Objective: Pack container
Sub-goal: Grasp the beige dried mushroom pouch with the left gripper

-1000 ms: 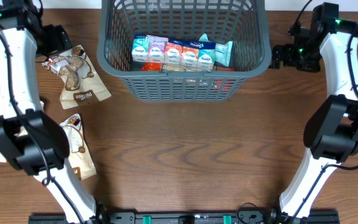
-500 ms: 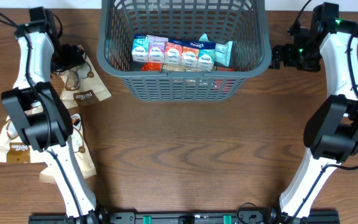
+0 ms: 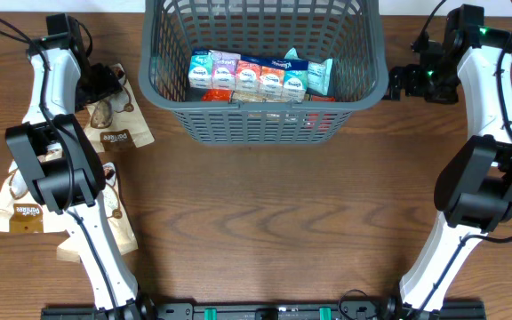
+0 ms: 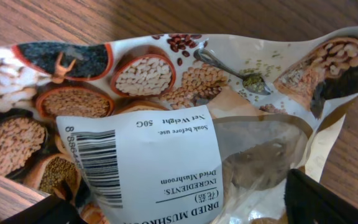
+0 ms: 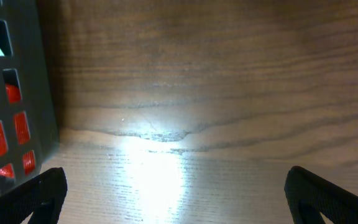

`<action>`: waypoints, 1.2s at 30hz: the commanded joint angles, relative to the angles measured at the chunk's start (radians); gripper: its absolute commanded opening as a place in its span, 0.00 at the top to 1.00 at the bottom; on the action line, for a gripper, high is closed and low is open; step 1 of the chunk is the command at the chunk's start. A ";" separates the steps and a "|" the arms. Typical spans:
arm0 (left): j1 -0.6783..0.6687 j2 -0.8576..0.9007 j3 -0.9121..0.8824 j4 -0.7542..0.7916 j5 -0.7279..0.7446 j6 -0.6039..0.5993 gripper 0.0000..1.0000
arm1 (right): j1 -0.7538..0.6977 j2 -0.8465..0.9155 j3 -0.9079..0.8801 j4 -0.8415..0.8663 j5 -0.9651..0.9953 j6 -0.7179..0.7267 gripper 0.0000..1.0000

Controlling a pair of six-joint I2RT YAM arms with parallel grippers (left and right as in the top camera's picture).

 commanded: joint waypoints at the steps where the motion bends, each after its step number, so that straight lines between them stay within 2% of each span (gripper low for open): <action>1: -0.002 0.028 -0.002 0.005 -0.001 -0.006 0.20 | 0.013 0.007 -0.008 -0.011 -0.007 -0.016 0.01; 4: -0.002 0.028 -0.027 0.032 -0.001 -0.006 0.19 | 0.013 0.007 -0.008 -0.023 -0.007 -0.020 0.01; 6: -0.002 0.028 -0.033 0.044 -0.002 -0.006 0.13 | 0.013 0.007 -0.008 -0.026 -0.007 -0.023 0.01; 10: -0.002 0.031 -0.045 0.065 -0.002 -0.006 0.09 | 0.013 0.007 -0.008 -0.035 -0.007 -0.023 0.01; 18: -0.002 0.055 -0.056 0.092 -0.002 -0.005 0.07 | 0.013 0.007 -0.008 -0.045 0.000 -0.034 0.01; 20: -0.002 0.055 -0.064 0.102 -0.002 -0.005 0.09 | 0.012 0.007 -0.008 -0.044 0.001 -0.034 0.01; 22: -0.002 0.055 -0.064 0.103 -0.002 -0.005 0.23 | 0.012 0.007 -0.008 -0.045 0.003 -0.034 0.01; 25: -0.002 0.054 -0.064 0.096 -0.001 -0.005 0.62 | 0.013 0.007 -0.008 -0.045 0.010 -0.034 0.01; 27: -0.005 0.052 -0.064 0.073 -0.001 -0.005 0.92 | 0.012 0.007 -0.008 -0.047 0.019 -0.034 0.01; 36: -0.047 -0.081 -0.064 -0.081 -0.005 0.061 0.94 | 0.012 0.007 -0.008 -0.045 0.026 -0.042 0.01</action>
